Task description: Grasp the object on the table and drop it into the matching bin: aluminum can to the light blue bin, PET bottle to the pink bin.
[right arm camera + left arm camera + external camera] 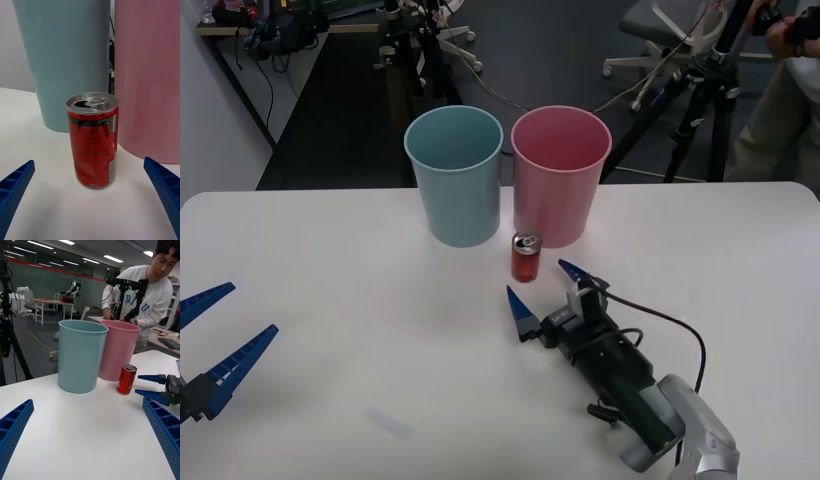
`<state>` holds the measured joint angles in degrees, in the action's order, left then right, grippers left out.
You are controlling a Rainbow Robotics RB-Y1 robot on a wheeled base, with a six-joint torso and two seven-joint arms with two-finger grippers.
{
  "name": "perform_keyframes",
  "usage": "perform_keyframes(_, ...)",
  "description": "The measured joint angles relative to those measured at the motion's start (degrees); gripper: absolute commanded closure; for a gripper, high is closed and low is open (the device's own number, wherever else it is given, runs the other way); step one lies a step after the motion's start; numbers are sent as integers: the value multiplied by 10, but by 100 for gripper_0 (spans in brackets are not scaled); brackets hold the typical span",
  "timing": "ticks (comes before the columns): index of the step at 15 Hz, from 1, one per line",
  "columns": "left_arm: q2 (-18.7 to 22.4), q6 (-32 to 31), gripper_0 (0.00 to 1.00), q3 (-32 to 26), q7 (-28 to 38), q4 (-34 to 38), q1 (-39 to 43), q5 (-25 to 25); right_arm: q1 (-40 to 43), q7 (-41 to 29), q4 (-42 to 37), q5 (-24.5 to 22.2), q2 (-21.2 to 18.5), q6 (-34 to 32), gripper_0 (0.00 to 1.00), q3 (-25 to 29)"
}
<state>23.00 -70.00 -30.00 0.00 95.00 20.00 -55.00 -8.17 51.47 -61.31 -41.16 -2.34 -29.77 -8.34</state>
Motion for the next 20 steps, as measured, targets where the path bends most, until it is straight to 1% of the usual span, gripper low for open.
perform_keyframes(5, 0, 0, 0, 0, 0, 0, 0, 0, -29, 8, 17, 1, 17, 32, 0, 1)
perform_keyframes(16, 0, 0, 0, 0, 0, 0, 0, 0, -115, 20, 115, 15, 33, 37, 0, 15)
perform_keyframes(20, 0, 0, 0, 0, 0, 0, 0, 0, -121, 25, 121, 15, 33, 37, 0, 16)
